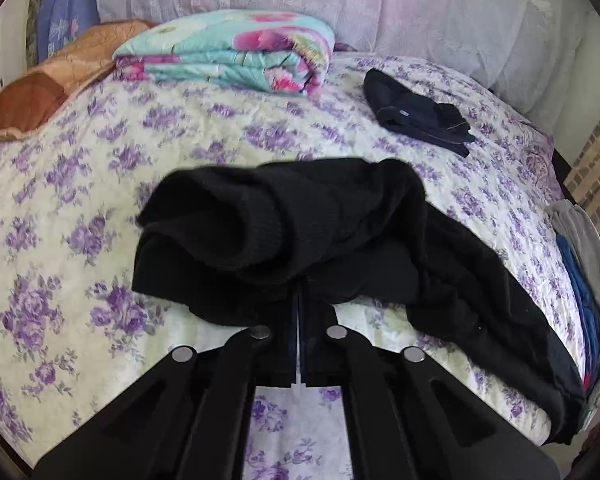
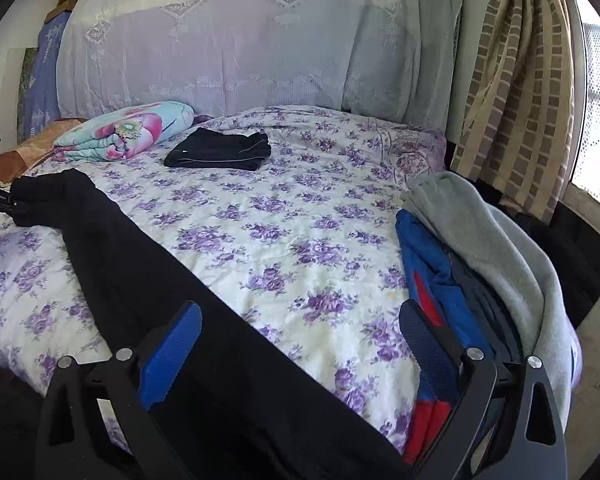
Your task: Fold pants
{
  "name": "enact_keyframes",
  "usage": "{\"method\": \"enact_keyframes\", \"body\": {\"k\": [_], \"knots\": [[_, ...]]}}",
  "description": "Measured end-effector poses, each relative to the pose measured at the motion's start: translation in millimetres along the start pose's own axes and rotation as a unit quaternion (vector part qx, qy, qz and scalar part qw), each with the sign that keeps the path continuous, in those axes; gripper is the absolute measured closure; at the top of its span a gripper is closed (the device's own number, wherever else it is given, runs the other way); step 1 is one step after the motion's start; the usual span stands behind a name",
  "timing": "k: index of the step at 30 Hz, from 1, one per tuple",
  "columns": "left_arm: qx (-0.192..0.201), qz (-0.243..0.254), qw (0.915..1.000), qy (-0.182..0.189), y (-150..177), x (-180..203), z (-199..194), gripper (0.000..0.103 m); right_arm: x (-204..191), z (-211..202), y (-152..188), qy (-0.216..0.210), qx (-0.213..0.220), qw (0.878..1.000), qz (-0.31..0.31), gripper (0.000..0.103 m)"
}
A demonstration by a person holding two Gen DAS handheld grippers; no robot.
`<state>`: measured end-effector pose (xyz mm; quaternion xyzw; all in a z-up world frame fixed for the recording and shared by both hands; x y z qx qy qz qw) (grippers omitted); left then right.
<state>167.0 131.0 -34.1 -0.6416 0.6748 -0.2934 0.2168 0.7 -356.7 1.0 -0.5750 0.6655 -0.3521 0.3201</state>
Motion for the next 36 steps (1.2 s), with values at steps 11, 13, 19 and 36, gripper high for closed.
{"method": "enact_keyframes", "body": {"k": [11, 13, 19, 36], "knots": [[0.037, 0.032, 0.9951, -0.086, 26, 9, -25, 0.021, 38, -26, 71, -0.118, -0.101, 0.976, 0.155, 0.004], [0.023, 0.018, 0.9967, -0.076, 33, 4, -23, 0.021, 35, -17, 80, -0.167, -0.121, 0.958, 0.201, 0.004], [0.018, 0.006, 0.9973, -0.071, 48, -2, -26, 0.021, 16, -3, 95, -0.103, -0.117, 0.976, 0.151, 0.019], [0.033, -0.024, 0.9964, -0.075, 26, -23, -28, 0.019, 1, 57, 73, 0.022, -0.093, 0.995, -0.014, 0.023]]}}
Point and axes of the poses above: each gripper's, at about its wrist camera, not at the fingertips, and z roughly the way its jaws point, x to its right, y to its underside, the point moved 3 cm from there along z, roughly the way its jaws point, and after that the axes turned 10 degrees about z, right-handed, at the moved point
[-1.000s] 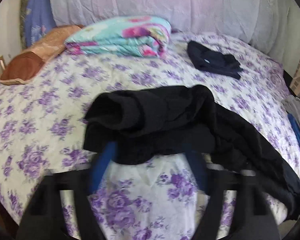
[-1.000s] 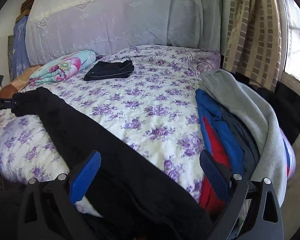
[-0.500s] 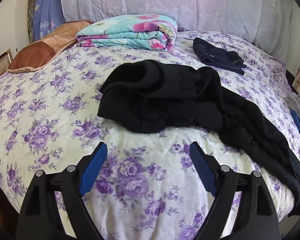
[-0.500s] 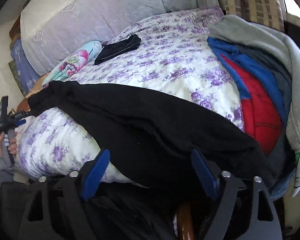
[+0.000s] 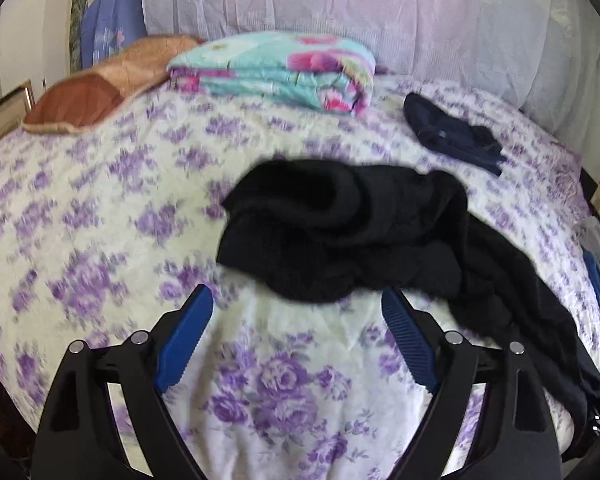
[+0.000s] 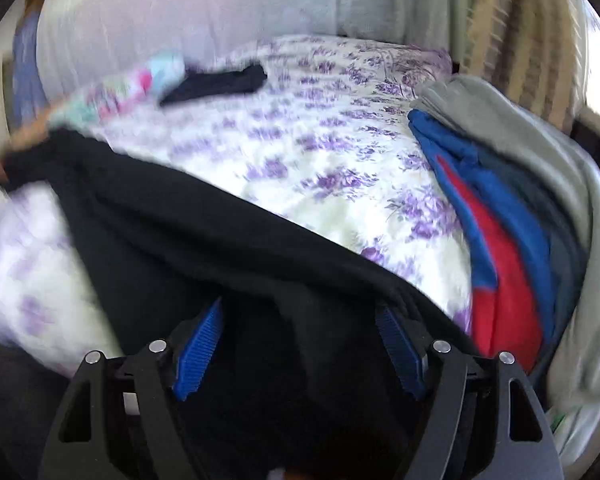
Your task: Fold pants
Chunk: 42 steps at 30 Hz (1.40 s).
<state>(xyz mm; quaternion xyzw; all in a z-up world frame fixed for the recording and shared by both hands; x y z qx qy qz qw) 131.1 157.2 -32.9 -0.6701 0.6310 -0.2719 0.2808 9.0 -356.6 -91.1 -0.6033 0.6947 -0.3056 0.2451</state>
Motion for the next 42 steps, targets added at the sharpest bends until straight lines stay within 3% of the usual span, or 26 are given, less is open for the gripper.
{"method": "enact_keyframes", "body": {"k": [3, 4, 6, 8, 9, 11, 14, 16, 19, 22, 24, 29, 31, 34, 35, 38, 42], "knots": [[0.016, 0.049, 0.9981, -0.033, -13, 6, -4, 0.018, 5, 2, -11, 0.019, 0.022, 0.999, -0.014, 0.024], [0.014, 0.067, 0.9969, -0.038, -17, 9, 2, 0.018, 12, 4, -19, 0.026, 0.031, 0.999, -0.003, 0.03], [0.004, 0.078, 0.9961, -0.04, -27, 13, 16, 0.018, 22, 13, -29, 0.002, 0.017, 0.999, 0.032, 0.03], [-0.004, 0.071, 0.9974, -0.008, -51, 16, 37, 0.017, 28, 32, -47, -0.007, -0.012, 0.999, 0.046, 0.029], [-0.003, 0.071, 0.9974, -0.014, -68, 16, 49, 0.016, 26, 40, -59, -0.004, -0.013, 0.999, 0.033, 0.029], [0.005, 0.05, 0.9969, -0.06, -106, 9, 71, 0.018, 23, 47, -95, 0.009, 0.012, 1.0, 0.009, 0.031], [-0.019, -0.006, 0.9972, -0.072, -144, -12, 96, 0.019, 29, 55, -156, -0.003, 0.038, 0.998, 0.044, 0.031], [-0.025, -0.025, 0.9951, -0.093, -149, -25, 95, 0.019, 30, 65, -192, -0.016, 0.048, 0.997, 0.056, 0.029], [-0.016, -0.001, 0.9954, -0.094, -132, -31, 71, 0.018, 23, 72, -218, -0.039, 0.051, 0.996, 0.057, 0.029], [-0.035, 0.017, 0.9946, -0.096, -97, -40, 52, 0.016, 19, 65, -212, -0.046, 0.062, 0.996, 0.049, 0.019], [-0.053, 0.009, 0.9955, -0.078, -73, -49, 46, 0.016, 19, 56, -195, -0.065, 0.059, 0.995, 0.054, 0.017], [-0.098, -0.001, 0.9946, -0.033, -37, -47, 69, 0.017, 25, 36, -148, -0.075, 0.036, 0.995, 0.057, 0.014], [-0.093, -0.016, 0.9955, -0.013, -37, -42, 78, 0.026, 30, 26, -136, -0.077, 0.033, 0.995, 0.06, 0.013], [-0.09, -0.05, 0.994, 0.038, -46, -38, 86, 0.059, 35, 5, -119, -0.074, 0.035, 0.995, 0.064, 0.008], [-0.093, -0.063, 0.992, 0.057, -49, -38, 89, 0.075, 36, -2, -114, -0.074, 0.037, 0.994, 0.065, 0.008], [-0.083, -0.097, 0.9887, 0.079, -58, -40, 89, 0.085, 38, -18, -102, -0.081, 0.043, 0.993, 0.068, 0.007], [-0.082, -0.097, 0.9877, 0.091, -58, -40, 79, 0.083, 34, -28, -92, -0.095, 0.039, 0.993, 0.066, 0.007]]}}
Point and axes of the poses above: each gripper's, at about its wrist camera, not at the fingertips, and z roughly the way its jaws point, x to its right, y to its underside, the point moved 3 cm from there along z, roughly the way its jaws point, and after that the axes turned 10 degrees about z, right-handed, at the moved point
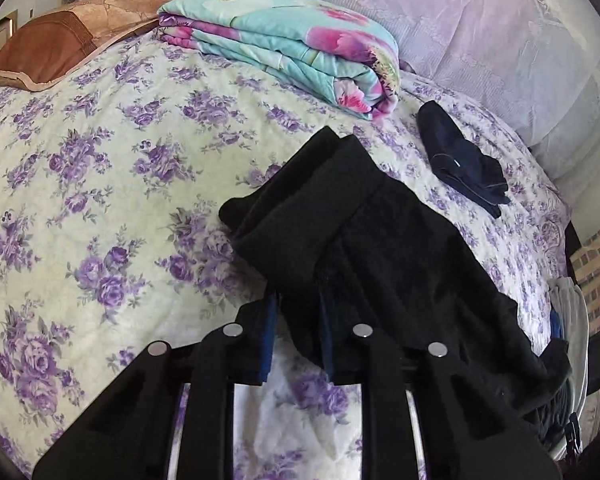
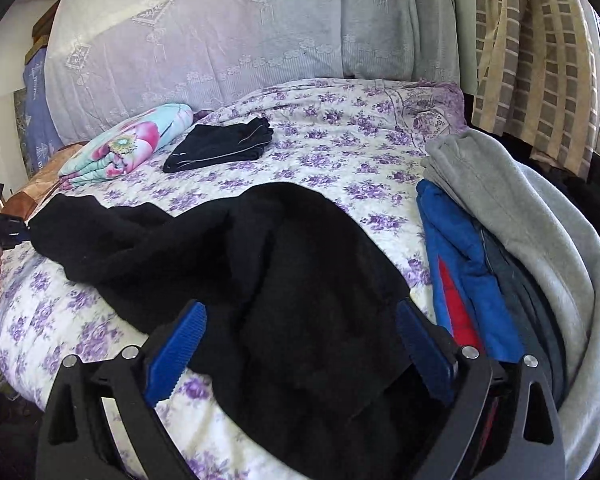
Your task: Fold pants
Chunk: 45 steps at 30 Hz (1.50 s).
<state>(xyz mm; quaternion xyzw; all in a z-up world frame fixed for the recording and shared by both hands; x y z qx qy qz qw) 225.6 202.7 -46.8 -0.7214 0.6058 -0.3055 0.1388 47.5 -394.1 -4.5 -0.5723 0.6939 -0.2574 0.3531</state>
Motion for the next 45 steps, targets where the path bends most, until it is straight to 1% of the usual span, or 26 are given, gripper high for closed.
{"method": "enact_keyframes", "body": {"k": [1, 3, 4, 5, 6, 7, 8, 9, 12, 16, 20, 21, 22, 24, 26, 27, 30, 32, 33, 35, 37, 39, 43, 45], "knots": [[-0.003, -0.001, 1.0, -0.003, 3, -1, 0, 0.08, 0, 0, 1, -0.005, -0.003, 1.0, 0.001, 0.007], [-0.001, 0.0, 0.9998, -0.022, 8, -5, 1, 0.052, -2, 0, 6, -0.012, -0.009, 1.0, 0.004, 0.006], [0.004, -0.002, 0.9995, -0.031, 8, -6, 1, 0.05, -2, 1, 8, -0.015, -0.013, 1.0, 0.007, 0.006], [0.006, -0.005, 0.9996, -0.027, 7, -7, 3, 0.051, -3, 2, 10, -0.017, -0.016, 1.0, 0.011, 0.006], [0.007, -0.011, 0.9998, -0.014, 4, -7, 4, 0.062, -2, 3, 12, -0.018, -0.019, 1.0, 0.014, 0.006], [0.009, -0.02, 0.9997, 0.011, 0, -4, 4, 0.075, -1, 3, 13, -0.018, -0.021, 0.999, 0.017, 0.006], [0.008, -0.024, 0.9994, 0.025, -3, -1, 4, 0.084, -1, 2, 13, -0.017, -0.022, 0.999, 0.02, 0.006], [0.011, -0.027, 0.9992, 0.029, -7, 3, 2, 0.085, 0, 1, 14, -0.014, -0.021, 0.999, 0.023, 0.006], [0.04, -0.023, 0.9982, 0.037, -23, 17, -13, 0.089, 4, -3, 15, -0.015, -0.02, 0.999, 0.033, 0.006], [0.089, -0.035, 0.992, 0.082, -42, 26, -57, 0.091, 12, -7, 20, -0.018, -0.024, 0.999, 0.042, 0.006], [0.134, -0.05, 0.9853, 0.093, -55, 24, -108, 0.091, 22, -9, 24, -0.01, -0.022, 0.998, 0.056, 0.006], [0.146, -0.052, 0.9837, 0.091, -56, 20, -120, 0.091, 23, -8, 25, -0.012, -0.022, 0.998, 0.06, 0.006], [0.163, -0.054, 0.982, 0.078, -56, 14, -138, 0.091, 24, -7, 26, -0.016, -0.023, 0.997, 0.066, 0.006], [0.185, -0.065, 0.9786, 0.063, -53, -1, -163, 0.091, 26, -3, 28, -0.021, -0.028, 0.997, 0.069, 0.006], [0.196, -0.085, 0.9755, 0.054, -48, -25, -188, 0.091, 28, 1, 30, -0.026, -0.037, 0.996, 0.072, 0.006], [0.201, -0.099, 0.9738, 0.038, -45, -39, -200, 0.091, 29, 4, 31, -0.029, -0.041, 0.996, 0.077, 0.006], [0.211, -0.115, 0.9707, -0.008, -36, -72, -219, 0.091, 33, 10, 32, -0.043, -0.053, 0.993, 0.095, 0.006], [0.21, -0.12, 0.9696, -0.039, -28, -87, -224, 0.091, 34, 15, 34, -0.046, -0.063, 0.991, 0.11, 0.006], [0.204, -0.117, 0.9706, -0.05, -25, -92, -223, 0.091, 35, 17, 35, -0.05, -0.067, 0.99, 0.117, 0.006], [0.192, -0.112, 0.9734, -0.057, -17, -95, -215, 0.091, 34, 23, 38, -0.063, -0.077, 0.986, 0.131, 0.006], [0.188, -0.104, 0.9739, -0.075, -13, -95, -209, 0.091, 30, 29, 40, -0.078, -0.087, 0.983, 0.141, 0.006], [0.19, -0.105, 0.9733, -0.075, -12, -96, -206, 0.091, 24, 28, 38, -0.086, -0.082, 0.983, 0.139, 0.006], [0.193, -0.102, 0.9738, -0.065, -18, -94, -207, 0.091, 8, 20, 20, -0.113, -0.062, 0.984, 0.121, 0.006], [0.193, -0.1, 0.974, -0.064, -19, -94, -207, 0.091, 5, 19, 13, -0.103, -0.055, 0.987, 0.111, 0.006]]}}
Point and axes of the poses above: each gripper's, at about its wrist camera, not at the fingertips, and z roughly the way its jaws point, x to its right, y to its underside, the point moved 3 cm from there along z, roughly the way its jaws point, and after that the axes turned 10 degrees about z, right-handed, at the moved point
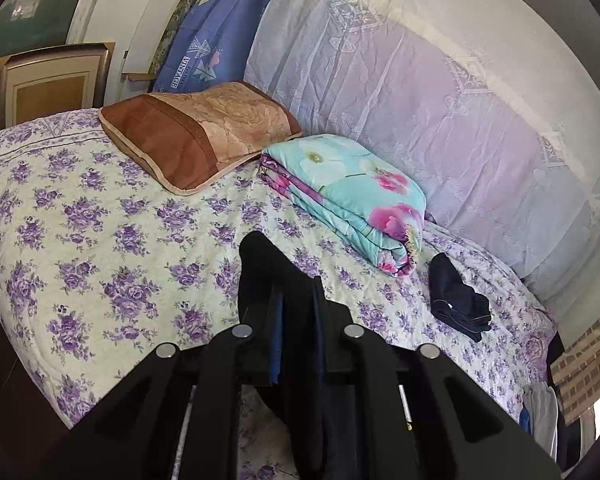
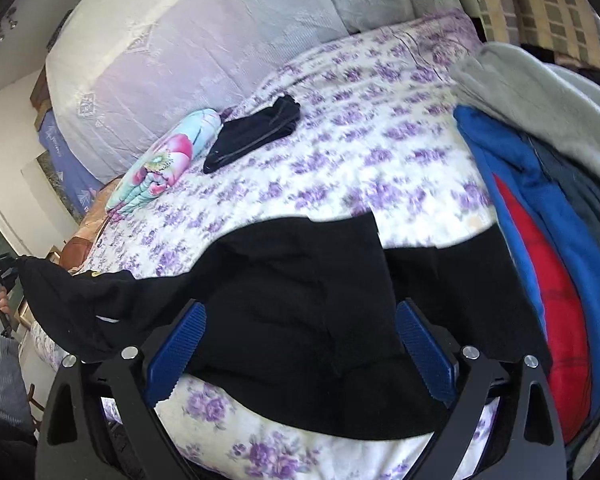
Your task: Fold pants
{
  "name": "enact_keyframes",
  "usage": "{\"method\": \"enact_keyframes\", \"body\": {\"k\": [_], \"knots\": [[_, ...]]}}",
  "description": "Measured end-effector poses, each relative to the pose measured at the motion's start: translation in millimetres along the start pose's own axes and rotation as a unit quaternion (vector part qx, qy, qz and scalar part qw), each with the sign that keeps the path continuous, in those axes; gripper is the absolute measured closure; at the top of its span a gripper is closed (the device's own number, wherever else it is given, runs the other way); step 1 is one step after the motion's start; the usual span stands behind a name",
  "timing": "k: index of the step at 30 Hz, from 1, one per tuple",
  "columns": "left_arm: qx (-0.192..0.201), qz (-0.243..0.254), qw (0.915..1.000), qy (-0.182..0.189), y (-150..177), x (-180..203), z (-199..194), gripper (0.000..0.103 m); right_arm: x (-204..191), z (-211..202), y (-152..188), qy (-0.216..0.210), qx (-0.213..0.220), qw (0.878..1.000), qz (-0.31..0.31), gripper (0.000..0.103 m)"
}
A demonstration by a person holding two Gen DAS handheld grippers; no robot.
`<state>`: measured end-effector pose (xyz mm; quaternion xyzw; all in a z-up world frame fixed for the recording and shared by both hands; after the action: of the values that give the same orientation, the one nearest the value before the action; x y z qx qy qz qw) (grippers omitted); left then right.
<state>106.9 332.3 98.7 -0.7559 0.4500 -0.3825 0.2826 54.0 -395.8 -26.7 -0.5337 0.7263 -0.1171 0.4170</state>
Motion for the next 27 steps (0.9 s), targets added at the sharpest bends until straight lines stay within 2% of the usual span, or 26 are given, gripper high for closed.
{"method": "enact_keyframes", "body": {"k": [2, 7, 13, 15, 17, 19, 21, 23, 27], "knots": [[-0.001, -0.002, 1.0, -0.002, 1, 0, 0, 0.091, 1, 0, -1, 0.006, -0.004, 1.0, 0.001, 0.006], [-0.01, -0.017, 0.9998, 0.0, 5, -13, 1, 0.091, 8, -3, 21, 0.012, -0.051, 0.999, -0.003, 0.006], [-0.01, -0.019, 0.9998, 0.001, 9, -20, 2, 0.091, 7, -13, 47, -0.036, -0.061, 0.997, 0.028, 0.007], [-0.011, -0.021, 0.9997, 0.001, 9, -20, 2, 0.091, 7, -9, 53, -0.041, -0.058, 0.997, 0.036, 0.013], [-0.011, -0.02, 0.9997, 0.0, 9, -20, 1, 0.091, 9, 0, 57, -0.035, -0.061, 0.996, 0.047, 0.027], [-0.011, -0.017, 0.9998, -0.001, 10, -19, 1, 0.091, 11, 5, 58, -0.039, -0.057, 0.996, 0.06, 0.035], [-0.011, -0.013, 0.9998, -0.004, 12, -19, 2, 0.091, 16, 10, 58, -0.034, -0.051, 0.995, 0.075, 0.036], [-0.013, -0.016, 0.9998, -0.004, 13, -21, 3, 0.091, 27, 15, 56, -0.028, -0.046, 0.993, 0.107, 0.049], [-0.015, -0.016, 0.9997, -0.007, 18, -25, 7, 0.091, 47, 26, 49, -0.035, -0.033, 0.985, 0.163, 0.061]]}}
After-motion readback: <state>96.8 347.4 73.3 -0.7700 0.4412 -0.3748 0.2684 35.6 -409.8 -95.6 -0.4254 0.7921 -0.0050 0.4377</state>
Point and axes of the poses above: each gripper's, at about its wrist camera, not at the fingertips, and z roughly the way its jaws point, x to its right, y to its underside, the point moved 3 cm from there along z, roughly the way its jaws point, and after that the axes turned 10 degrees about z, right-handed, at the moved point
